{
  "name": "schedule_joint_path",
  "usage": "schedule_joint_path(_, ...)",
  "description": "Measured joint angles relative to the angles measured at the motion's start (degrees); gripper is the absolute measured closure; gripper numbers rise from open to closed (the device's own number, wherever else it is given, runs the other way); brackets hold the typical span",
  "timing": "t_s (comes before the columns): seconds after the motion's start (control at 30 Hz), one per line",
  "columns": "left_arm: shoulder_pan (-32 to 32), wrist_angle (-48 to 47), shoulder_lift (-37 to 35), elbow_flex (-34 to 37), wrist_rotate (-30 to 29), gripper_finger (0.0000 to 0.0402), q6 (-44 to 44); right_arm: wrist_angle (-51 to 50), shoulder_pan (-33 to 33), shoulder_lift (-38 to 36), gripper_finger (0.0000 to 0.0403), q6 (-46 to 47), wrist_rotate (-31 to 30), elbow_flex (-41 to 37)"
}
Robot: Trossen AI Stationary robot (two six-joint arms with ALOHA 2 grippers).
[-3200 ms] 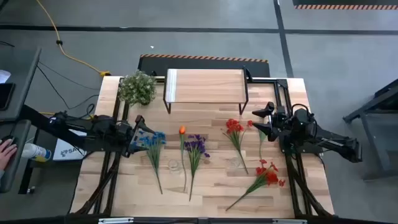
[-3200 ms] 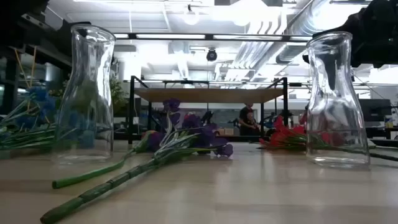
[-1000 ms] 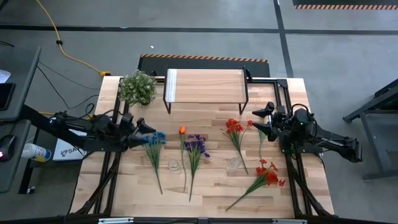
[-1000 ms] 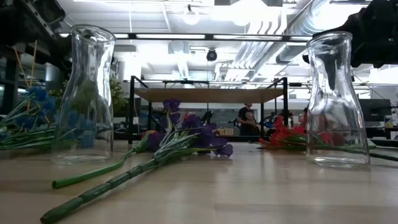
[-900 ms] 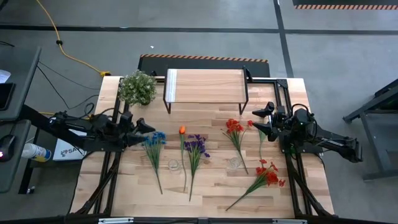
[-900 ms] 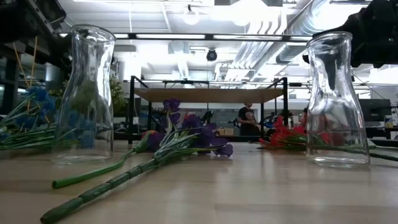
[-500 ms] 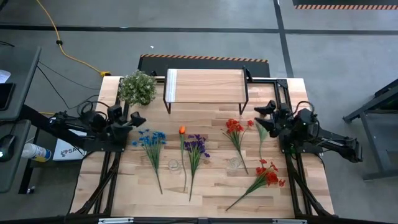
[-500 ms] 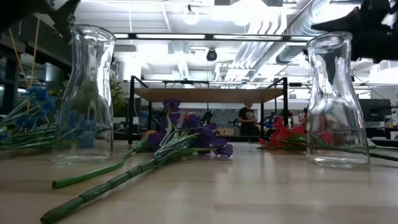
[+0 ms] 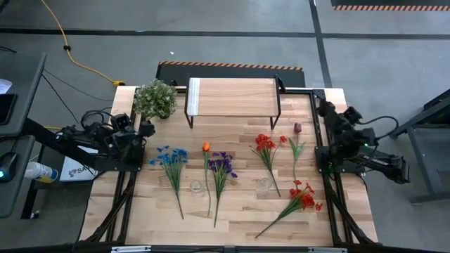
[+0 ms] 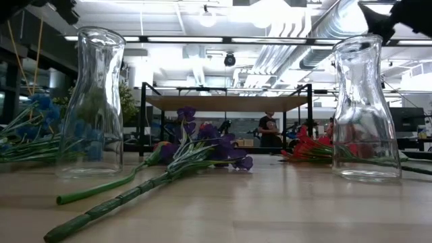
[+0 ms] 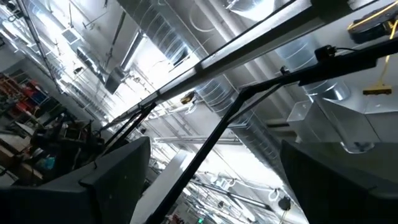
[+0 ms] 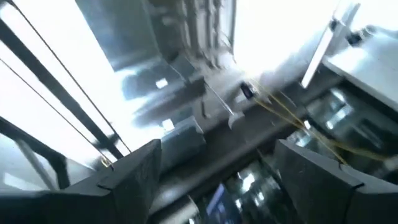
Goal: Pick and place flowers into a vace then onto a shelf
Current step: Put the blue flowers into the right transparent vase
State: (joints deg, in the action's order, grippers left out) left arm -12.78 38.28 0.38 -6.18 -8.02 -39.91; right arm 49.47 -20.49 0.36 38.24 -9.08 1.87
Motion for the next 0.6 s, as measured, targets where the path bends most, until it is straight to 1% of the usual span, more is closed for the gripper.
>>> schedule_joint_path(0.07, 0.0, -2.6, 0.0, -2.7, 0.6, 0.0011, 1.1, 2.3, 0.0, 0.0, 0.0100, -0.5, 0.5, 0.0)
schedule_joint_path(0.13, 0.0, -8.0, 0.0, -6.3, 0.8, 0.0011, 2.5, 4.1, 0.0, 0.0, 0.0100, -1.0, 1.4, 0.0)
schedule_joint_path(0.3, 0.0, -28.2, 0.8, -18.2, 0.8, 0.0011, 3.7, 6.0, 0.0, 0.0, 0.0100, -1.1, 3.0, 0.7)
schedule_joint_path(0.37, 0.0, -35.9, 2.3, -23.1, 0.1, 0.0011, 3.7, 5.5, 0.0, 0.3, 0.0100, -1.2, 3.6, 2.4)
schedule_joint_path(0.43, 0.0, -41.2, 4.3, -27.7, -0.4, 0.0011, 3.7, 5.1, 0.0, 0.5, 0.0100, -1.5, 4.5, 4.6)
schedule_joint_path(0.53, 0.0, -46.0, 7.7, -33.8, -0.5, 0.0011, 3.7, 2.0, 0.0, 1.0, 0.0100, -4.0, 7.1, 9.3)
schedule_joint_path(0.6, 0.0, -49.0, 10.3, -37.4, -0.5, 0.0011, 3.7, -2.4, 0.0, 1.0, 0.0100, -5.7, 8.8, 13.0)
